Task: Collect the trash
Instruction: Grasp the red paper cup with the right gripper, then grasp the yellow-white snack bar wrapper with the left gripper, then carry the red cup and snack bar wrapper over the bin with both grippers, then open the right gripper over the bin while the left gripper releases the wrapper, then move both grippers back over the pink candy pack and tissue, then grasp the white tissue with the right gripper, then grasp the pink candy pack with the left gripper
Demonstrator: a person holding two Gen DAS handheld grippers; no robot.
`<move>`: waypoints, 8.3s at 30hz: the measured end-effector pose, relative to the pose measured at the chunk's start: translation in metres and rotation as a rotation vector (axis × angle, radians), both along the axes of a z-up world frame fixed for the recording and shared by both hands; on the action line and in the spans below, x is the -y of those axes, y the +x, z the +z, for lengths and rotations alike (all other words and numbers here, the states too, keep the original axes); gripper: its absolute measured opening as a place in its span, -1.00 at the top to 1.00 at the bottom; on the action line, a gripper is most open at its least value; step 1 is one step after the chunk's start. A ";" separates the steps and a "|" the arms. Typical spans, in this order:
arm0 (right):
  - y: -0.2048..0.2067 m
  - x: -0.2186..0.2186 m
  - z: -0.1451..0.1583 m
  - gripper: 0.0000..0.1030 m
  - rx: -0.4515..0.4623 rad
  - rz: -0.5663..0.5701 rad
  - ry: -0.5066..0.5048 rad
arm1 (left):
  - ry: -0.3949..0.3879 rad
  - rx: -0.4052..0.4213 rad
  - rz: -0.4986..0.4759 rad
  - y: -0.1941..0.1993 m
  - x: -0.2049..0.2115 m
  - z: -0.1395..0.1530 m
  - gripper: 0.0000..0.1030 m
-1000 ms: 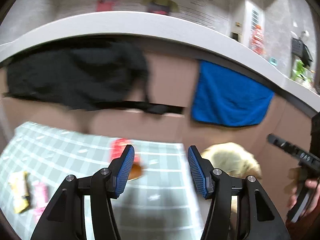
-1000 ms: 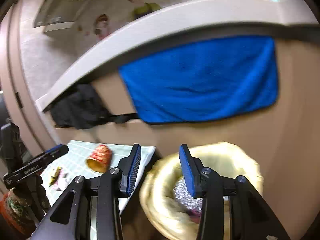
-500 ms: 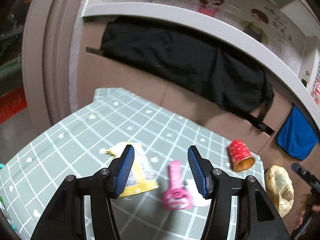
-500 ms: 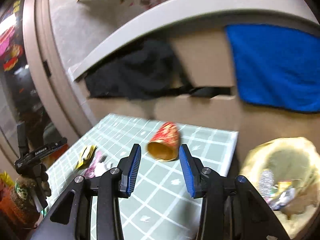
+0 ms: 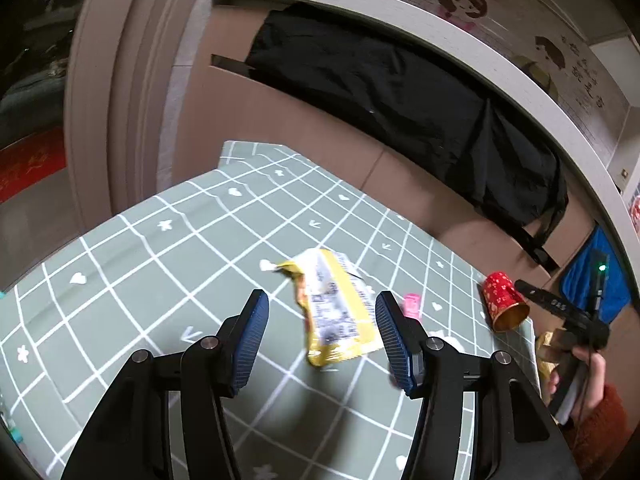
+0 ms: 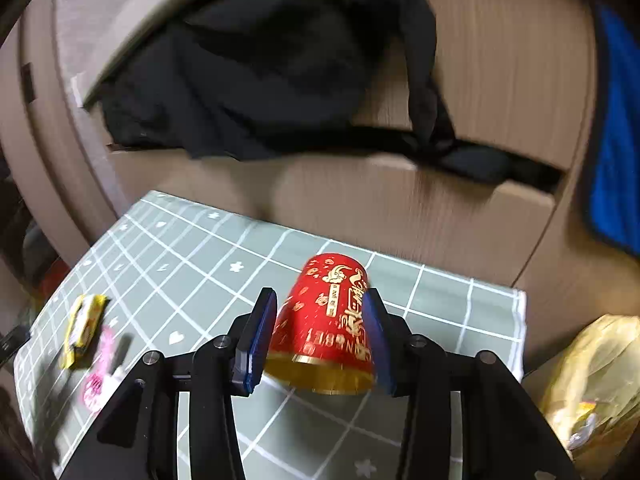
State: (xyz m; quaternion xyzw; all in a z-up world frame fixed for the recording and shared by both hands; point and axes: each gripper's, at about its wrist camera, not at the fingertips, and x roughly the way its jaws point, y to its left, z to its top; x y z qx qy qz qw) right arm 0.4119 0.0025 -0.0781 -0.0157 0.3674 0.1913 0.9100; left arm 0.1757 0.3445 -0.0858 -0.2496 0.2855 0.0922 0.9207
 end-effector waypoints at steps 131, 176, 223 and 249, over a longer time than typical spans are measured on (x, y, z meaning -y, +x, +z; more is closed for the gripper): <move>-0.119 0.333 0.065 -0.10 0.222 -0.336 0.099 | 0.136 0.087 -0.792 0.168 0.487 0.070 0.22; -0.138 0.117 0.064 0.00 0.189 -0.003 0.134 | 0.138 -0.169 -0.250 0.056 0.122 -0.009 -0.17; -0.109 -0.100 -0.024 0.71 -0.070 0.418 -0.007 | 0.085 -0.091 -0.343 0.040 0.034 -0.017 -0.17; -0.124 0.097 0.007 0.72 0.000 0.026 0.188 | 0.256 -0.202 -0.512 0.114 0.208 -0.026 -0.23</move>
